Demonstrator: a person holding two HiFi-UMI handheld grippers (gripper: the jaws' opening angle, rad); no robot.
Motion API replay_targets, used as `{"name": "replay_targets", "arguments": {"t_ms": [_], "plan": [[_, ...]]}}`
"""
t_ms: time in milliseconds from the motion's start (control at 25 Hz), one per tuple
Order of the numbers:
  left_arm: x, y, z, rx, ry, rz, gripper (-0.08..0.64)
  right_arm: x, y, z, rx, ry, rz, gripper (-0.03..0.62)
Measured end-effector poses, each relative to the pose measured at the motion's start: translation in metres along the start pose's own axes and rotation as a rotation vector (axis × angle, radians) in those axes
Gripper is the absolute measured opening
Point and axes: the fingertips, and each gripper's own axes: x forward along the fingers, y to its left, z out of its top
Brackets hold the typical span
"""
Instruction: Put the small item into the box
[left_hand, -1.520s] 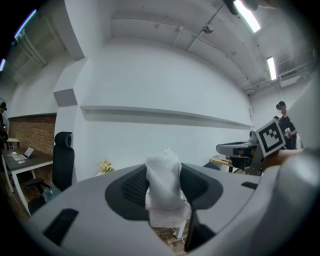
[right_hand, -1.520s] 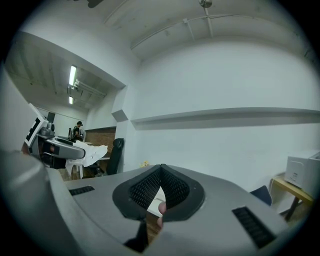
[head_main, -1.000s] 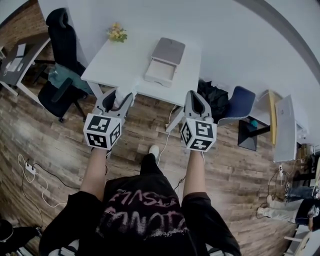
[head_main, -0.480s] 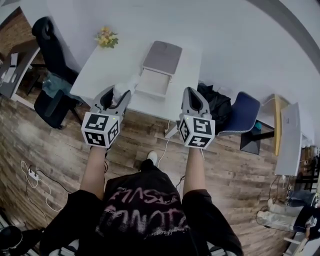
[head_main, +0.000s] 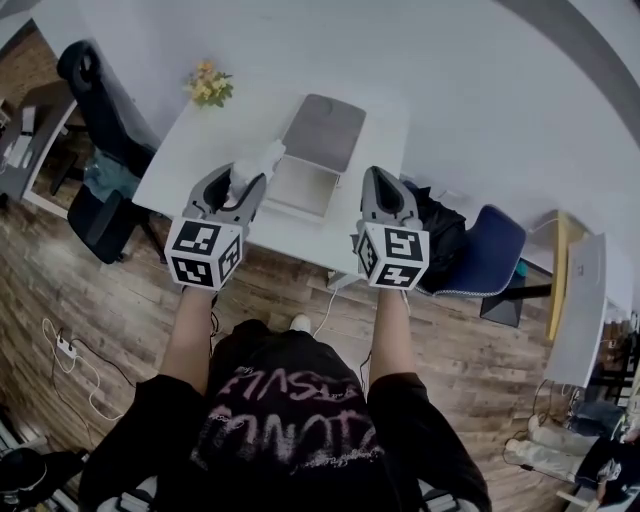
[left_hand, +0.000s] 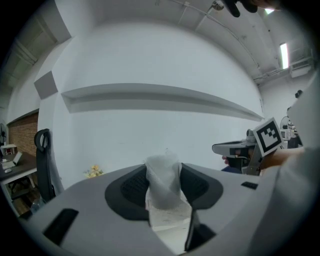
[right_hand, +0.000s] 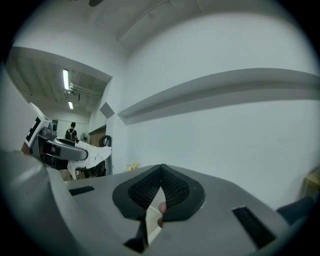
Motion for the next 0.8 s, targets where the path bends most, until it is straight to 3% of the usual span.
{"name": "replay_targets", "arguments": {"t_ms": [480,800], "plan": [[0.039,0.024,0.018,-0.007,-0.019,-0.004,0.184,0.044,-0.013,0.013,-0.002,-0.01,0.008,0.011],[0.074,0.047,0.027,-0.023,-0.033,-0.053,0.184,0.071,-0.026,0.02,0.005,-0.018,-0.05,0.009]]}}
